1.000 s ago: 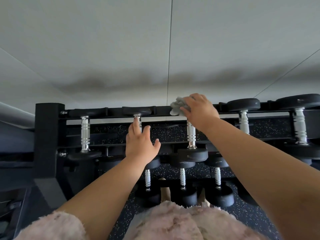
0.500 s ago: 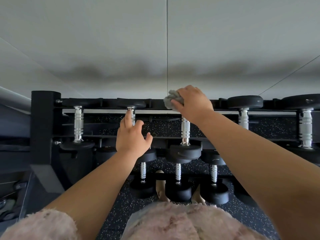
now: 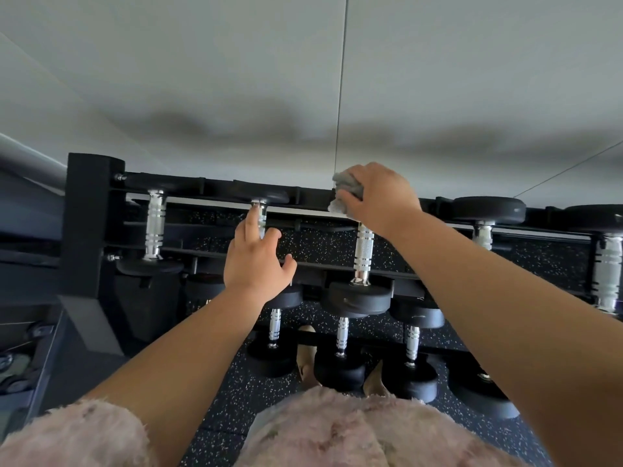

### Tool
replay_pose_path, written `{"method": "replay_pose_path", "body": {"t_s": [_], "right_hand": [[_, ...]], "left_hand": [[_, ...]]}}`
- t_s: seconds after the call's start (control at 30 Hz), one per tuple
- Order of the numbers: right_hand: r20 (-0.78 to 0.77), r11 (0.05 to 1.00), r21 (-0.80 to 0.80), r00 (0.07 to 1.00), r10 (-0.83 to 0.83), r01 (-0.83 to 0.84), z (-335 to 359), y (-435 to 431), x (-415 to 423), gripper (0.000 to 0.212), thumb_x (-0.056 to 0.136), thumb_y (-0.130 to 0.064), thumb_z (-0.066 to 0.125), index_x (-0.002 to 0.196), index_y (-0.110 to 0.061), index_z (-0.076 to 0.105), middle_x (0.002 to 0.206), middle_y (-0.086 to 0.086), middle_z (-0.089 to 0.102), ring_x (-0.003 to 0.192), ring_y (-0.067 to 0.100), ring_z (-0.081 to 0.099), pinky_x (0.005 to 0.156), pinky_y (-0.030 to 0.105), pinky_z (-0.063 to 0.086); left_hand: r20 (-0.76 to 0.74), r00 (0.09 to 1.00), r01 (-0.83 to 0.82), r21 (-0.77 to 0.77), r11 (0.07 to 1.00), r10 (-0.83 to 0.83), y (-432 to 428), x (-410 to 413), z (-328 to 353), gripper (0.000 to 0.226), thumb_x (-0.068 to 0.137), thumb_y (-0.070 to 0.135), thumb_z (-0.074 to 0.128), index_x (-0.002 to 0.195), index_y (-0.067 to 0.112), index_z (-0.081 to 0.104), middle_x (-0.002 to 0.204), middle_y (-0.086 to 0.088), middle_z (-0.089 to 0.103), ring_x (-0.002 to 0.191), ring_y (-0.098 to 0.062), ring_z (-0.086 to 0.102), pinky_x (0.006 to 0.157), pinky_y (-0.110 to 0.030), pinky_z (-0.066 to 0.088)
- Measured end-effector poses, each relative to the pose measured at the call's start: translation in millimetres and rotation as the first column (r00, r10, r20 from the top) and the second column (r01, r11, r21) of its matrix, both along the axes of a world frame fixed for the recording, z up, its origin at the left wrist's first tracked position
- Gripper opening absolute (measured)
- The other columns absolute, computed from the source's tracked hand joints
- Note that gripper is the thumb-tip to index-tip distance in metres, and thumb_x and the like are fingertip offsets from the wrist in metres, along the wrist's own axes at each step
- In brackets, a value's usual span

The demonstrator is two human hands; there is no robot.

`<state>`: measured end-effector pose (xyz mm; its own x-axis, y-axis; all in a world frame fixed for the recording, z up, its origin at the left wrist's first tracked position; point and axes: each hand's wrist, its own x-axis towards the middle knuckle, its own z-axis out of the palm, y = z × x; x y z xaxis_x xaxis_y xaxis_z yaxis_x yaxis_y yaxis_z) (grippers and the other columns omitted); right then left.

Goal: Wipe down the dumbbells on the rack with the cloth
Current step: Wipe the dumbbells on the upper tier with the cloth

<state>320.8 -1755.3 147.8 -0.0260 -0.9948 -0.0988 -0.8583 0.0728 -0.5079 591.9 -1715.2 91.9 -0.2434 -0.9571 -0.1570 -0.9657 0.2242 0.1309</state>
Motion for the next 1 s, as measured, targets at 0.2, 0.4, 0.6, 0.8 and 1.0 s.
{"method": "replay_pose_path", "body": {"t_s": [0.2, 0.4, 0.6, 0.8, 1.0], "right_hand": [[0.168, 0.873, 0.256, 0.871, -0.462, 0.414, -6.3, -17.7, -41.8, 0.027, 0.099, -0.051, 0.06, 0.114, -0.031, 0.069, 0.094, -0.004, 0.073, 0.072, 0.014, 0.068, 0.06, 0.029, 0.055], [0.222, 0.982, 0.128, 0.961, -0.166, 0.14, 6.0, -12.6, -12.0, 0.017, 0.095, -0.051, 0.063, 0.104, -0.038, 0.068, 0.091, -0.02, 0.068, 0.073, 0.0, 0.067, 0.064, 0.022, 0.057], [0.037, 0.998, 0.026, 0.997, 0.062, -0.063, 6.0, -6.9, -25.5, 0.011, 0.099, -0.044, 0.063, 0.099, -0.034, 0.06, 0.086, -0.02, 0.057, 0.073, -0.004, 0.055, 0.064, 0.019, 0.047], [0.314, 0.937, 0.083, 0.884, -0.347, 0.339, -11.0, 6.9, -36.2, 0.027, 0.104, -0.04, 0.056, 0.125, -0.027, 0.066, 0.101, -0.011, 0.066, 0.085, 0.003, 0.066, 0.064, 0.02, 0.056], [0.375, 0.874, 0.148, 0.792, -0.482, 0.462, -11.1, 16.3, -33.7, 0.024, 0.105, -0.038, 0.055, 0.126, -0.028, 0.063, 0.104, -0.01, 0.068, 0.091, 0.007, 0.068, 0.072, 0.024, 0.058]], "left_hand": [[0.01, 1.0, -0.001, 0.009, 1.0, 0.001, -0.8, 0.2, 1.5, 0.054, 0.086, 0.052, 0.067, 0.129, 0.02, 0.063, 0.172, -0.014, 0.014, 0.149, -0.037, 0.034, 0.11, -0.051, 0.049], [0.009, 1.0, -0.005, 0.01, 1.0, 0.005, -0.7, -0.5, 1.2, 0.057, 0.086, 0.052, 0.067, 0.132, 0.019, 0.062, 0.171, -0.014, 0.014, 0.148, -0.037, 0.034, 0.112, -0.05, 0.047], [0.014, 1.0, -0.007, 0.017, 1.0, 0.006, -0.6, -1.0, 2.9, 0.057, 0.086, 0.053, 0.068, 0.132, 0.02, 0.061, 0.171, -0.013, 0.013, 0.147, -0.036, 0.034, 0.111, -0.049, 0.047], [0.016, 1.0, -0.01, 0.025, 1.0, 0.01, 0.2, -1.5, 4.0, 0.058, 0.086, 0.053, 0.067, 0.134, 0.021, 0.06, 0.172, -0.012, 0.012, 0.15, -0.035, 0.032, 0.114, -0.049, 0.045], [0.015, 1.0, -0.011, 0.032, 0.999, 0.01, -0.5, -1.5, 5.9, 0.058, 0.086, 0.053, 0.067, 0.133, 0.021, 0.06, 0.172, -0.012, 0.011, 0.15, -0.035, 0.031, 0.114, -0.05, 0.046]]}}
